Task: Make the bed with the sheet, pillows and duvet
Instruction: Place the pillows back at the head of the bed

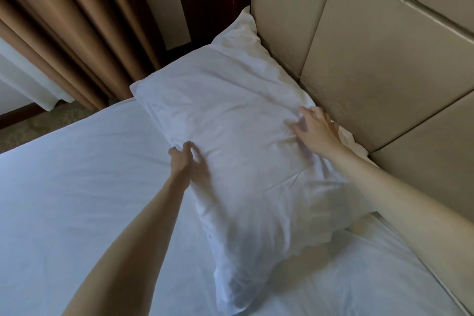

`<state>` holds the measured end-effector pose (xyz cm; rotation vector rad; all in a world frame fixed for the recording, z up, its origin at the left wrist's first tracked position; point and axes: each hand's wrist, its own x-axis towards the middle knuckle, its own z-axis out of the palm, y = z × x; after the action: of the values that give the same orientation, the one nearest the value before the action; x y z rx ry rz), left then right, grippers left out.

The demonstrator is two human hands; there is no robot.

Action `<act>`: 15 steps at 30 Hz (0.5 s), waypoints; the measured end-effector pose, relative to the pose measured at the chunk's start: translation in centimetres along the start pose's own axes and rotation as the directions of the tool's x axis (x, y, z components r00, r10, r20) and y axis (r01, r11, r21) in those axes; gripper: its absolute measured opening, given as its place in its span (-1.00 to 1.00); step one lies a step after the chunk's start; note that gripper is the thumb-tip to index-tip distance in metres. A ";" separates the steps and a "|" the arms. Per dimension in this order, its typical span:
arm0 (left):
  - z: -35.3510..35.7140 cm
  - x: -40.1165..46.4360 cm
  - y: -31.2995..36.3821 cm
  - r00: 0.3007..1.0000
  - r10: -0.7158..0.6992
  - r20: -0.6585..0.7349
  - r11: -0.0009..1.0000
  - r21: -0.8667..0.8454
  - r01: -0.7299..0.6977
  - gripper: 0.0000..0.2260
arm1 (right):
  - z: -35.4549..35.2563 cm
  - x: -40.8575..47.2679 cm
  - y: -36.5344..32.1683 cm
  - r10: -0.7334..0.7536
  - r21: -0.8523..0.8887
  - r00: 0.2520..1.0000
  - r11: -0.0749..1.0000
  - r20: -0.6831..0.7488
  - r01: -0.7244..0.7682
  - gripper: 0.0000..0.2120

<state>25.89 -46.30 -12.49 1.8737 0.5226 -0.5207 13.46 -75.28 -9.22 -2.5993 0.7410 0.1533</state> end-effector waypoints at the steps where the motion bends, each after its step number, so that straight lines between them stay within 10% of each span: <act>1: 0.0 0.7 0.5 1.000 0.008 -0.006 1.000 0.008 -0.008 -0.45 | 0.0 0.9 -0.8 -0.007 0.008 1.000 1.000 -0.010 0.008 -0.49; 10: 0.1 6.1 3.4 0.997 -0.001 0.072 0.998 0.063 -0.003 -0.19 | 0.7 11.4 -4.1 0.204 0.140 0.954 0.961 0.218 -0.238 0.20; 15: 0.7 7.9 3.9 0.987 -0.043 0.154 0.999 0.023 0.040 -0.23 | 3.2 13.3 -3.5 0.330 0.132 0.937 0.930 0.114 -0.343 0.24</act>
<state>34.45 -47.43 -14.36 1.8263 0.4559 -0.6952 26.70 -77.55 -13.71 -2.2891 1.1172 0.3027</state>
